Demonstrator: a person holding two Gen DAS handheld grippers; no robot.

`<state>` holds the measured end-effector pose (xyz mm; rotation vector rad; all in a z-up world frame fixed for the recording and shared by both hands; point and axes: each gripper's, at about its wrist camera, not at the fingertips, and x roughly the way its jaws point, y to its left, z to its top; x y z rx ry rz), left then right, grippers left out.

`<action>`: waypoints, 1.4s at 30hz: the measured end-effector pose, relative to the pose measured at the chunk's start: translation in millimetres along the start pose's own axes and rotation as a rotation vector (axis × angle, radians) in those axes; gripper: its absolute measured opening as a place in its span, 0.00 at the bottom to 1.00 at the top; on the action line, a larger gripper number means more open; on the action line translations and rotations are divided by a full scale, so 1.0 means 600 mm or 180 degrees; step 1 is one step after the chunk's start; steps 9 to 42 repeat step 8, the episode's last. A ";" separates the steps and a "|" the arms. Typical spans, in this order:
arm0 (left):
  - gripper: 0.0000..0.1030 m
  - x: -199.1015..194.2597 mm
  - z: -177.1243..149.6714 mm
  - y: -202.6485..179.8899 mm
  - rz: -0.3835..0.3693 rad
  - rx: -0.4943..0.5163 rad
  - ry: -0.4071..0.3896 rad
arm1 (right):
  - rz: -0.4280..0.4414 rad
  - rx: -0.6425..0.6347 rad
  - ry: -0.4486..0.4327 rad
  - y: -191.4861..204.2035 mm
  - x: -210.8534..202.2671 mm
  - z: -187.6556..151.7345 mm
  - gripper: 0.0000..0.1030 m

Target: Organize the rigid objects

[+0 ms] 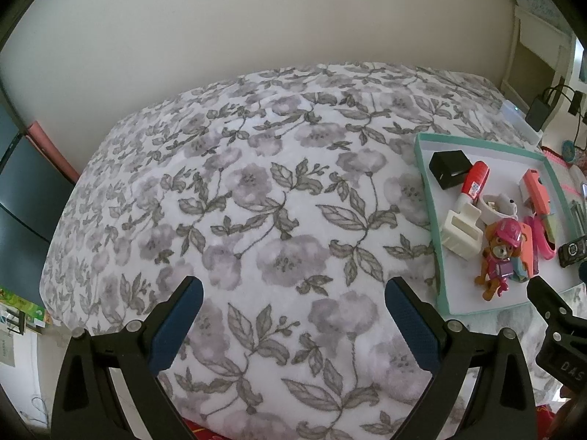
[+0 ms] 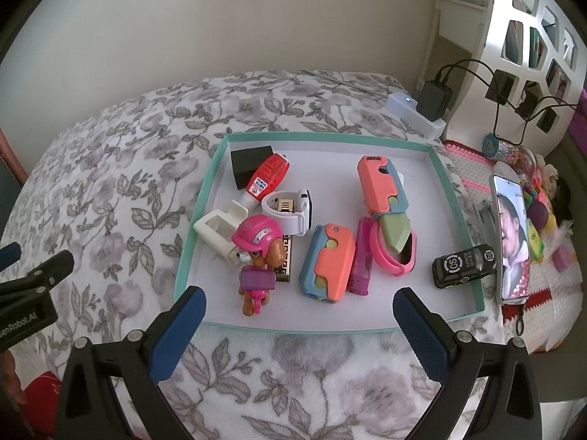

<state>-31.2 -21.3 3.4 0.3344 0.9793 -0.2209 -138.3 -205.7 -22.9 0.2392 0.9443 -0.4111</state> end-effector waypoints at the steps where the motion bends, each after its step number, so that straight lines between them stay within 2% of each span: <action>1: 0.96 -0.002 0.000 0.000 0.0008 -0.0001 -0.0019 | 0.0002 -0.0003 0.0001 0.000 0.000 0.000 1.00; 7: 0.96 -0.009 0.000 0.003 0.0003 -0.0030 -0.0101 | 0.0003 -0.0006 0.0002 0.000 0.001 0.000 1.00; 42: 0.96 -0.009 0.001 0.003 -0.0002 -0.0041 -0.0102 | 0.0002 -0.0006 0.0003 0.000 0.001 -0.001 1.00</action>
